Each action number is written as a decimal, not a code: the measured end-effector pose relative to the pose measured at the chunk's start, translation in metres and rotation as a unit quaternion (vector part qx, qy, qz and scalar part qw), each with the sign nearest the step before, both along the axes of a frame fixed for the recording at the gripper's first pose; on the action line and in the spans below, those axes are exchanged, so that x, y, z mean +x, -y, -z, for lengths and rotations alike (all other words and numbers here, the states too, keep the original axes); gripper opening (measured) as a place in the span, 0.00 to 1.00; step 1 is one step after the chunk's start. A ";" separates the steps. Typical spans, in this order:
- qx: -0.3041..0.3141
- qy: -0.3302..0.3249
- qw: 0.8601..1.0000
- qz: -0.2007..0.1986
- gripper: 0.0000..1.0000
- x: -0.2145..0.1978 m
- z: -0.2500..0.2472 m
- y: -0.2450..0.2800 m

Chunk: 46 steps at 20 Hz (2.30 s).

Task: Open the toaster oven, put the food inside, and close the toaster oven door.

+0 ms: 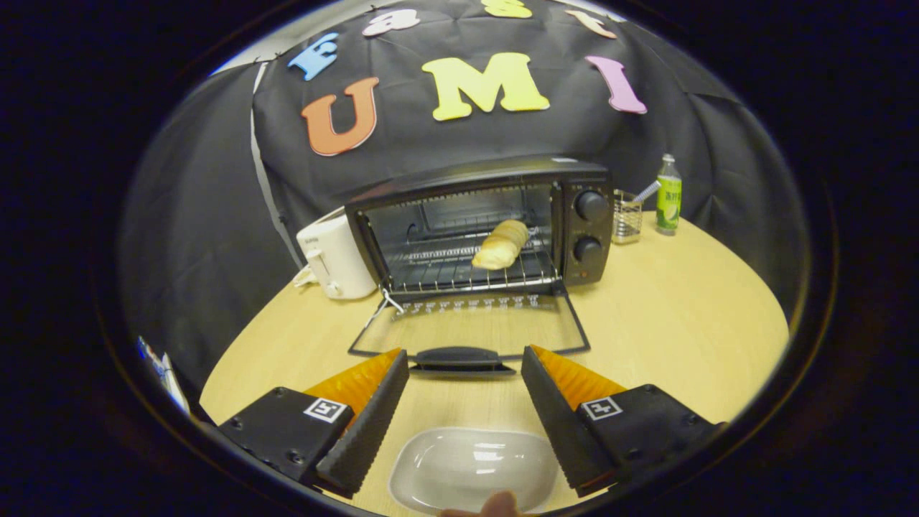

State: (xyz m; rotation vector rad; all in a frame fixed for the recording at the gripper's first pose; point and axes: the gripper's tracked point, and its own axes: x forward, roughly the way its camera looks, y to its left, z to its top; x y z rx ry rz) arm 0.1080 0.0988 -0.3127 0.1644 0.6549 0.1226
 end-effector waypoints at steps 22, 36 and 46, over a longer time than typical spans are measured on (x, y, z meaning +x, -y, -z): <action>-0.078 -0.089 0.993 0.001 1.00 0.017 0.059 -0.007; -0.040 0.122 0.992 0.017 1.00 0.067 -0.090 -0.001; -0.049 0.259 0.961 0.079 1.00 -0.034 -0.236 0.061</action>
